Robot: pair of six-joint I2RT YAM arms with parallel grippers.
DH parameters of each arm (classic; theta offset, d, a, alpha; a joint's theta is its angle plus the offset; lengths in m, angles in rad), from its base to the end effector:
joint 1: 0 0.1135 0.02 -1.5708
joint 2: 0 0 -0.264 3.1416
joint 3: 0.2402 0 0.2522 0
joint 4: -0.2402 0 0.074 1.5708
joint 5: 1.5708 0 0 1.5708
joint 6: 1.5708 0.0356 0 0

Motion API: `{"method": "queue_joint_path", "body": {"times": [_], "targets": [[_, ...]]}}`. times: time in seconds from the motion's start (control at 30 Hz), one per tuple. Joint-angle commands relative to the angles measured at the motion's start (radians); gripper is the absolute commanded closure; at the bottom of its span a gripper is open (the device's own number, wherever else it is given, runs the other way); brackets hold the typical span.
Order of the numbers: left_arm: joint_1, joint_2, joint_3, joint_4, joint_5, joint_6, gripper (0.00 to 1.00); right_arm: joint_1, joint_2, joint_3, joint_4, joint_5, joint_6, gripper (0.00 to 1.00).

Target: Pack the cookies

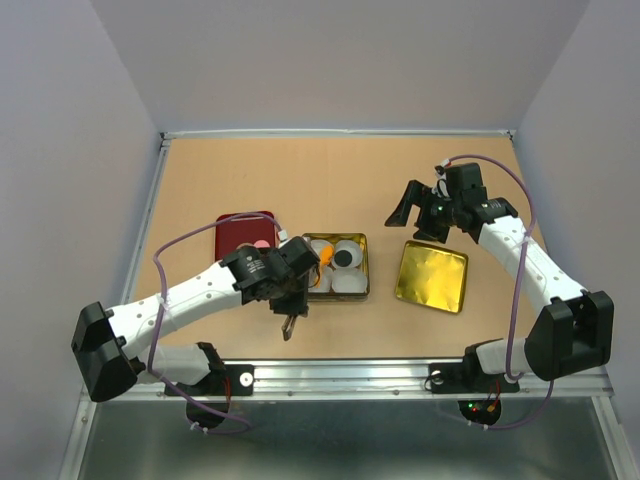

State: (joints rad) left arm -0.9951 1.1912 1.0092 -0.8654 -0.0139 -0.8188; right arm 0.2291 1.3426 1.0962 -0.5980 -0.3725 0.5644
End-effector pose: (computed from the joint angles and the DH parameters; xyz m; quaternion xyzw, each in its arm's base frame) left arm 0.1249 -0.1916 0.2785 0.0833 0.9623 -0.1996 0.1647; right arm 0.2733 0.0770 0.2890 0.0884 0.9167 0.2946 0.2551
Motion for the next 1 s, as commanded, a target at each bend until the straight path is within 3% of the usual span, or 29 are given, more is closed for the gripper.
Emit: {"method": "queue_joint_path", "body": {"times": [0.0,0.23,0.73,0.97], "targets": [[-0.008,-0.019,-0.033,0.042,-0.032,-0.016,0.98,-0.005,-0.031,-0.024,0.038,-0.008,-0.006,0.00],[-0.014,-0.028,-0.057,0.055,-0.021,-0.022,0.96,-0.005,-0.037,-0.036,0.040,-0.006,-0.004,0.00],[-0.022,-0.027,-0.049,0.068,-0.021,-0.023,0.60,-0.005,-0.031,-0.041,0.038,-0.008,0.000,0.00],[-0.022,-0.033,-0.040,0.057,-0.027,-0.023,0.51,-0.005,-0.033,-0.045,0.038,-0.009,0.000,0.00]]}}
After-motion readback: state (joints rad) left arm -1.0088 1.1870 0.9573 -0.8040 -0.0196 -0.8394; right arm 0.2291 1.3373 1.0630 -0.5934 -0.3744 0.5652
